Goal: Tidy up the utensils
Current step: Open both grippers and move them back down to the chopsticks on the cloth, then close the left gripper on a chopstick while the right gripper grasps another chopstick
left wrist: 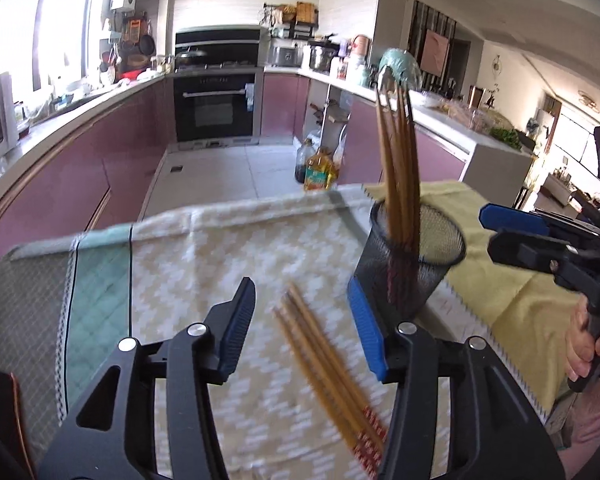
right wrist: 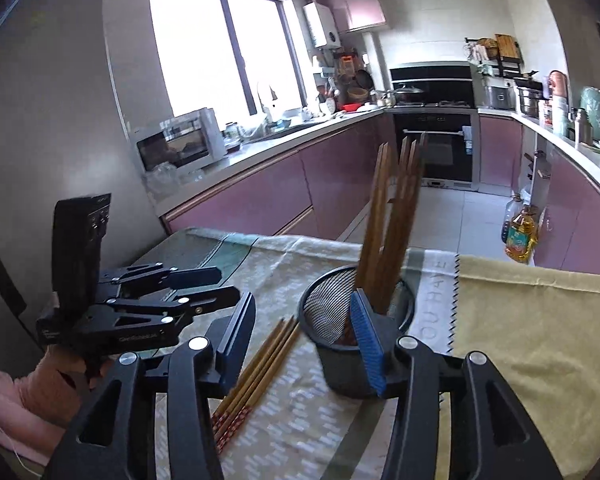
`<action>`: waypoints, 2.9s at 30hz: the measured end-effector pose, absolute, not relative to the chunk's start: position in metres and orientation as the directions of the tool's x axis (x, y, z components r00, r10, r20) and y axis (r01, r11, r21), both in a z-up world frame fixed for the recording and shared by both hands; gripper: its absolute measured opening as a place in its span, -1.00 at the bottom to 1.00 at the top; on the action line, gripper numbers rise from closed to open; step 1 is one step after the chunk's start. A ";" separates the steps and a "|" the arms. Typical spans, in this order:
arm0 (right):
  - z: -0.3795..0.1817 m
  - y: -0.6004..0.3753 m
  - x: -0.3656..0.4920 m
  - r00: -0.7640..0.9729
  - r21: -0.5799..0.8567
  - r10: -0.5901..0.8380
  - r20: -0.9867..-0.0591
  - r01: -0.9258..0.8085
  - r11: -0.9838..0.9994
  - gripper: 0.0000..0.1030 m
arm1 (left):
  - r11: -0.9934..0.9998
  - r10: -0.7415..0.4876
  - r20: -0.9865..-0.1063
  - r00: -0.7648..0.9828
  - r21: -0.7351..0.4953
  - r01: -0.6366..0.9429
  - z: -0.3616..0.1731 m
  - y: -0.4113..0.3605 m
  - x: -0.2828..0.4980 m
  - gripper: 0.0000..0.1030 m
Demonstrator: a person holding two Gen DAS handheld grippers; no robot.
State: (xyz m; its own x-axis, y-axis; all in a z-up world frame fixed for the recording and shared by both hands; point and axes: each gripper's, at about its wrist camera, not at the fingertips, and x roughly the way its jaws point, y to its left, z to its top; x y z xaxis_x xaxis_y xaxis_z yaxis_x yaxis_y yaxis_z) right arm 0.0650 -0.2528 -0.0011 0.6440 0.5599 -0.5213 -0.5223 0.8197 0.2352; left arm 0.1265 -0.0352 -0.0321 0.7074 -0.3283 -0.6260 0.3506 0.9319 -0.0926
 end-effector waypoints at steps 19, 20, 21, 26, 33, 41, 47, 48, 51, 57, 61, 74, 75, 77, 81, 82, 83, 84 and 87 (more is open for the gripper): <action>-0.087 -0.194 0.069 0.492 0.234 0.470 -0.733 -0.466 0.853 -0.12 | 0.956 -0.249 -0.753 0.609 -0.092 0.277 -0.104 -0.019 0.101 0.03; -0.088 -0.193 0.068 0.488 0.229 0.465 -0.739 -0.466 0.854 -0.12 | 0.956 -0.250 -0.754 0.607 -0.094 0.278 -0.104 -0.019 0.100 0.03; -0.088 -0.191 0.067 0.490 0.222 0.459 -0.741 -0.466 0.857 -0.12 | 0.955 -0.253 -0.754 0.606 -0.096 0.280 -0.104 -0.020 0.100 0.03; -0.089 -0.183 0.068 0.496 0.185 0.431 -0.754 -0.470 0.863 -0.13 | 0.954 -0.255 -0.755 0.603 -0.093 0.286 -0.103 -0.023 0.099 0.05; -0.087 -0.183 0.068 0.506 0.152 0.400 -0.765 -0.462 0.874 -0.13 | 0.949 -0.266 -0.758 0.595 -0.098 0.299 -0.102 -0.028 0.100 0.07; -0.088 -0.179 0.069 0.504 0.141 0.396 -0.768 -0.470 0.871 -0.13 | 0.946 -0.263 -0.769 0.583 -0.085 0.314 -0.106 -0.036 0.105 0.08; -0.091 -0.180 0.072 0.511 0.113 0.365 -0.778 -0.458 0.882 -0.21 | 0.943 -0.262 -0.776 0.574 -0.081 0.322 -0.108 -0.041 0.110 0.09; -0.090 -0.181 0.071 0.515 0.104 0.357 -0.780 -0.455 0.884 -0.32 | 0.943 -0.261 -0.777 0.572 -0.079 0.323 -0.108 -0.041 0.111 0.09; -0.090 -0.184 0.073 0.508 0.120 0.366 -0.780 -0.452 0.884 -0.34 | 0.943 -0.258 -0.780 0.570 -0.074 0.325 -0.107 -0.042 0.112 0.06; -0.090 -0.182 0.075 0.512 0.115 0.364 -0.778 -0.454 0.884 -0.33 | 0.941 -0.257 -0.783 0.567 -0.069 0.331 -0.106 -0.044 0.114 -0.06; -0.090 -0.180 0.079 0.513 0.110 0.363 -0.778 -0.457 0.883 -0.33 | 0.943 -0.248 -0.785 0.567 -0.062 0.327 -0.106 -0.045 0.116 -0.04; -0.090 -0.177 0.091 0.520 0.100 0.354 -0.778 -0.454 0.885 -0.37 | 0.949 -0.211 -0.794 0.569 -0.026 0.316 -0.113 -0.053 0.127 -0.24; -0.091 -0.178 0.091 0.520 0.100 0.355 -0.777 -0.454 0.885 -0.37 | 0.949 -0.213 -0.794 0.569 -0.029 0.314 -0.113 -0.052 0.128 -0.24; -0.091 -0.177 0.093 0.522 0.097 0.353 -0.777 -0.454 0.886 -0.39 | 0.950 -0.212 -0.794 0.570 -0.030 0.311 -0.113 -0.051 0.128 -0.24; -0.091 -0.177 0.095 0.526 0.092 0.348 -0.776 -0.451 0.888 -0.50 | 0.952 -0.207 -0.793 0.573 -0.029 0.304 -0.113 -0.050 0.128 -0.32; -0.091 -0.178 0.096 0.525 0.096 0.349 -0.776 -0.449 0.888 -0.57 | 0.953 -0.206 -0.792 0.575 -0.029 0.301 -0.113 -0.050 0.128 -0.36; -0.091 -0.179 0.097 0.523 0.101 0.352 -0.776 -0.448 0.888 -0.60 | 0.955 -0.204 -0.790 0.577 -0.031 0.296 -0.112 -0.049 0.128 -0.44; -0.091 -0.180 0.097 0.522 0.107 0.356 -0.775 -0.447 0.888 -0.66 | 0.956 -0.205 -0.790 0.578 -0.034 0.292 -0.112 -0.048 0.128 -0.49; -0.092 -0.183 0.098 0.512 0.140 0.377 -0.772 -0.442 0.886 -0.84 | 0.957 -0.213 -0.789 0.576 -0.050 0.285 -0.112 -0.046 0.128 -0.69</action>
State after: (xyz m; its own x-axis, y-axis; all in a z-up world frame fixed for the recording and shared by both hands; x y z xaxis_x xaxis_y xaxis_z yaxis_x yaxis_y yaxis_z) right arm 0.0982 -0.1832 -0.0924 0.5117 0.3770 -0.7721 -0.4418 0.8861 0.1399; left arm 0.1281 -0.0459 -0.1115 0.5764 -0.2129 -0.7890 0.2852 0.9572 -0.0500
